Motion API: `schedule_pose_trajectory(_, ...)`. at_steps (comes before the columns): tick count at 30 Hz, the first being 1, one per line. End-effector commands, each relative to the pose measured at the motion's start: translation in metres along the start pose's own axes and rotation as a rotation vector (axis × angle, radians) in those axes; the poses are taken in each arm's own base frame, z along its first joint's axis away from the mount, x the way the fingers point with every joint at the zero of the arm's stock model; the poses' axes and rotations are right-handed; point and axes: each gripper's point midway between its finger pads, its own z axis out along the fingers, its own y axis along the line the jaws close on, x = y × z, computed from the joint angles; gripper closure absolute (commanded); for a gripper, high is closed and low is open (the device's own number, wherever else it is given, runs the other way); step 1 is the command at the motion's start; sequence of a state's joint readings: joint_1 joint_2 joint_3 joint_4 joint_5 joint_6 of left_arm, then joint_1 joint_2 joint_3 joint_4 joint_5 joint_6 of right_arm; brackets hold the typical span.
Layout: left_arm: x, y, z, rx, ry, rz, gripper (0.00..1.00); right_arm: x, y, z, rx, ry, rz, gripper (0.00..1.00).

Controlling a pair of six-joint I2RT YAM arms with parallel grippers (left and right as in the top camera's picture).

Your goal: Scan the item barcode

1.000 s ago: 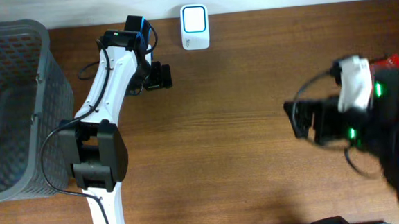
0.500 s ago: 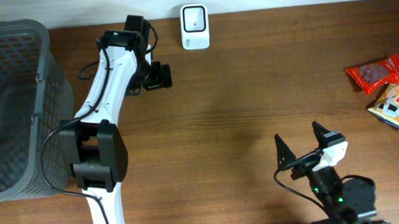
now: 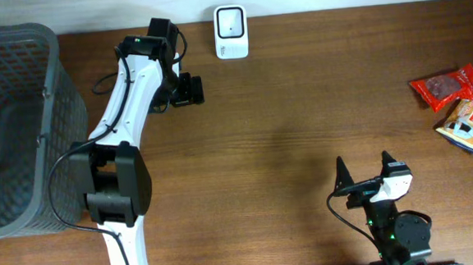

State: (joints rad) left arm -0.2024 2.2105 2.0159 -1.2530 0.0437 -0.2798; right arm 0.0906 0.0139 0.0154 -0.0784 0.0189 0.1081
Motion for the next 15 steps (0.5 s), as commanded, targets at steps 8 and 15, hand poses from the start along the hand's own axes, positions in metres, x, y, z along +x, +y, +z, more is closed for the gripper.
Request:
schedule_pose_trajectory(8,0.0003,0.0013,-0.0011,-0.007,-0.002,0.002,0.01,0.0025,-0.0023,0.0001,0.008,-0.001,0.001,0.02)
schedule_pose_trajectory(15,0.0003,0.0012,-0.0011,-0.007,-0.002,0.002,0.01,0.0025,-0.0023,0.0001,0.008,-0.001,0.001,0.01)
